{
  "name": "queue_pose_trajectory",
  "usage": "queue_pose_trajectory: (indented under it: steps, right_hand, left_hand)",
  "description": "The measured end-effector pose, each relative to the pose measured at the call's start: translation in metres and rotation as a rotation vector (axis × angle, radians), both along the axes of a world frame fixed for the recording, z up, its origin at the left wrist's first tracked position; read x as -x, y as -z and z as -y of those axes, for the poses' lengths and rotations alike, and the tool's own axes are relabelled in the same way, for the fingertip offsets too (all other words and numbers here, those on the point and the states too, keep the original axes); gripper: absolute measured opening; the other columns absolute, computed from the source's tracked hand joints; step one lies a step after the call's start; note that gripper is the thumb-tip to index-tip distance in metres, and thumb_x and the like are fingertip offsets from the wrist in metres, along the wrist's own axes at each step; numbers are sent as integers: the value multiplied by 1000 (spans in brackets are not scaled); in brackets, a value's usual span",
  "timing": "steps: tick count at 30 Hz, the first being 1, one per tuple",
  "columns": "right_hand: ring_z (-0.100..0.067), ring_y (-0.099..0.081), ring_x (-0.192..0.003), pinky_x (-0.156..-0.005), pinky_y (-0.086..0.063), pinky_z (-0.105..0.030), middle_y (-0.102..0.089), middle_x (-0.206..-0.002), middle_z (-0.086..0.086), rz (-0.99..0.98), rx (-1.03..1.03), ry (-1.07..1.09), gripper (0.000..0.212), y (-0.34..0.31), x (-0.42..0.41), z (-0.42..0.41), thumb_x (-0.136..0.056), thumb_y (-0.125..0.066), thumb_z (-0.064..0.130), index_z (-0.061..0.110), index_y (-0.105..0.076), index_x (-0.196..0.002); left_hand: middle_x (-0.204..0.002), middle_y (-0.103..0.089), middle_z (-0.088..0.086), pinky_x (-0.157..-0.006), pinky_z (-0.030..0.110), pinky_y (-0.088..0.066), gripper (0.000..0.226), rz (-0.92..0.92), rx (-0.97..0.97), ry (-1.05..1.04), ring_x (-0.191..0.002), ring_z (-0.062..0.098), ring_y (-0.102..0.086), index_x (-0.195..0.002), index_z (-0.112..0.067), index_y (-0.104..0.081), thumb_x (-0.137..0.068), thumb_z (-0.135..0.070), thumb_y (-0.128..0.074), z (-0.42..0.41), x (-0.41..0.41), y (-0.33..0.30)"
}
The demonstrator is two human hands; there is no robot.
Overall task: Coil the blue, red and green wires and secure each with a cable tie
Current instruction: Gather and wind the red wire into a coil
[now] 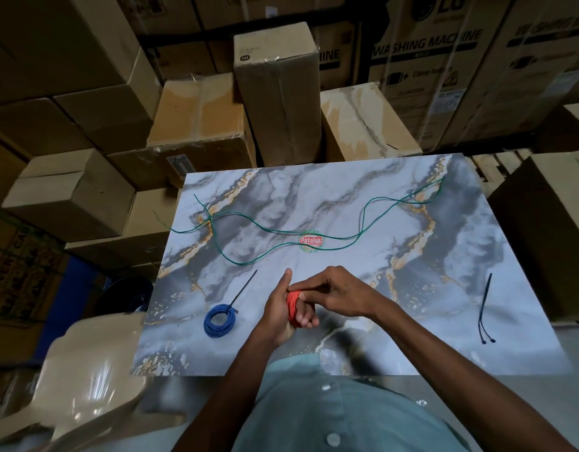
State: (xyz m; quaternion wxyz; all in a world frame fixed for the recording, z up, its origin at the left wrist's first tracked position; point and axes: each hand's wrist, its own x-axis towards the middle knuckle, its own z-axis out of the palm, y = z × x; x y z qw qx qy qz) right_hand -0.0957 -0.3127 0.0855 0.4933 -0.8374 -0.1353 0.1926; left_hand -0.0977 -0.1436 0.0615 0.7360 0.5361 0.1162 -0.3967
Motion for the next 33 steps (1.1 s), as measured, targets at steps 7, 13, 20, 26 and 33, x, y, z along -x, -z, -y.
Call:
queue_pose_trajectory:
  steps: [7,13,20,26,33]
  right_hand:
    - [0,-73,-96,-92,-57,-29,-79,-104,11,16,20,-15,27,3,-11,4,-94,-75,21,32,-78,-119]
    - [0,-73,-99,-90,-56,-23,-79,-106,8,11,24,-2,26,6,-14,2,-92,-77,19,28,-79,-116]
    - [0,-74,-93,-85,-55,-19,-80,-104,6,55,78,-44,25,2,-22,-1,-92,-76,18,28,-80,-115]
    - [0,-74,-91,-87,-56,-21,-80,-101,7,84,91,-61,25,-6,-27,-6,-92,-75,17,27,-80,-114]
    - [-1,-75,-89,-90,-59,-31,-81,-100,4,100,93,-59,26,-9,-20,-9,-92,-72,15,25,-80,-115]
  left_hand:
    - [-30,-34,8,-47,25,-44,88,-1,14,-84,-34,24,-45,-29,-7,-41,-103,-52,-24,7,0,2]
    - [-27,-28,4,-42,23,-40,83,22,37,-147,-28,17,-35,-35,-11,-59,-104,-44,-25,12,0,1]
    - [-27,-28,4,-39,22,-38,61,12,80,-218,-25,16,-36,-76,6,-62,-97,-47,-38,11,-5,11]
    - [-26,-27,4,-38,21,-37,70,30,77,-260,-24,16,-35,-76,9,-71,-102,-41,-30,9,-7,8]
    - [-26,-27,3,-37,21,-37,75,39,59,-264,-24,16,-34,-67,3,-76,-104,-42,-27,11,-5,1]
